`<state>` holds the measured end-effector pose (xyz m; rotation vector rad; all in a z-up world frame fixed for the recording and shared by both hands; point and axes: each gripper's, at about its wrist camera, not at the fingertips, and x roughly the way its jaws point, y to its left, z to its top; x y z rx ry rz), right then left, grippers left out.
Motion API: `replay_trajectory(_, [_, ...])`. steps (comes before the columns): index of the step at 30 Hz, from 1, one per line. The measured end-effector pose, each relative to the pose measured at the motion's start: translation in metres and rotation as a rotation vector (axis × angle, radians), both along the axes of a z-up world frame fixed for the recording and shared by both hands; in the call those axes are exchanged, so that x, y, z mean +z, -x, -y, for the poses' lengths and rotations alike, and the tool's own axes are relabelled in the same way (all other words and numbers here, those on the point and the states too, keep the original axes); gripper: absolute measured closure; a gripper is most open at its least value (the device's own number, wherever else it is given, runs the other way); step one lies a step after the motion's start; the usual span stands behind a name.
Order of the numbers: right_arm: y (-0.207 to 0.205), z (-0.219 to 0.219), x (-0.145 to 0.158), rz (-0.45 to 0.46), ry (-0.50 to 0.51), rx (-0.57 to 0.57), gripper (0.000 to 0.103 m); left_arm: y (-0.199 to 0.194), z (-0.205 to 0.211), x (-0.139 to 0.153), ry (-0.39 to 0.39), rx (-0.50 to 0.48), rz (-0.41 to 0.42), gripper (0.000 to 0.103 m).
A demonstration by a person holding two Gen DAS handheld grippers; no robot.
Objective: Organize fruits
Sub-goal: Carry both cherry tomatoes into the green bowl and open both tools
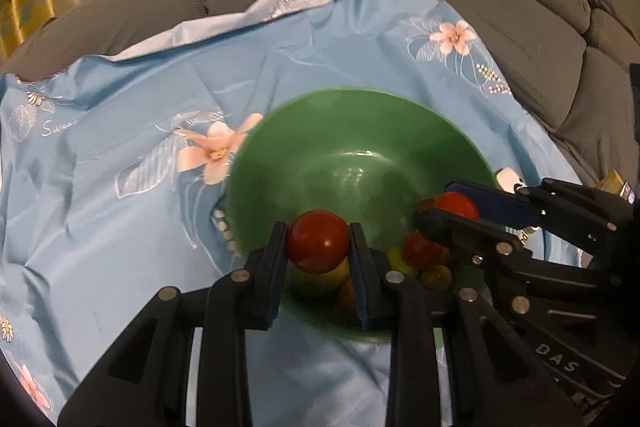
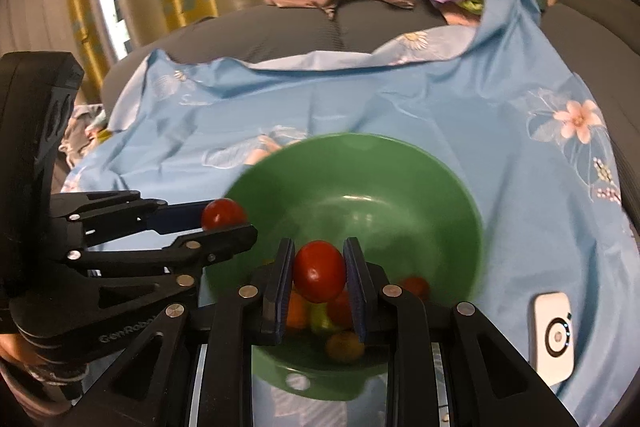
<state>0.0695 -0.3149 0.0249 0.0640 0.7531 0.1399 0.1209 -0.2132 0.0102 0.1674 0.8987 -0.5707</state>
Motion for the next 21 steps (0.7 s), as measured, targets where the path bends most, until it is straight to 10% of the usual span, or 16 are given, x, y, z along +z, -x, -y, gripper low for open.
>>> replay_trajectory(8, [-0.005, 0.007, -0.009, -0.04, 0.01, -0.024, 0.076, -0.008, 0.005, -0.012, -0.037, 0.011, -0.032, 0.073])
replay_trajectory(21, [0.009, 0.014, 0.016, -0.031, 0.032, -0.06, 0.075, 0.003, -0.002, 0.019, -0.042, 0.052, -0.012, 0.025])
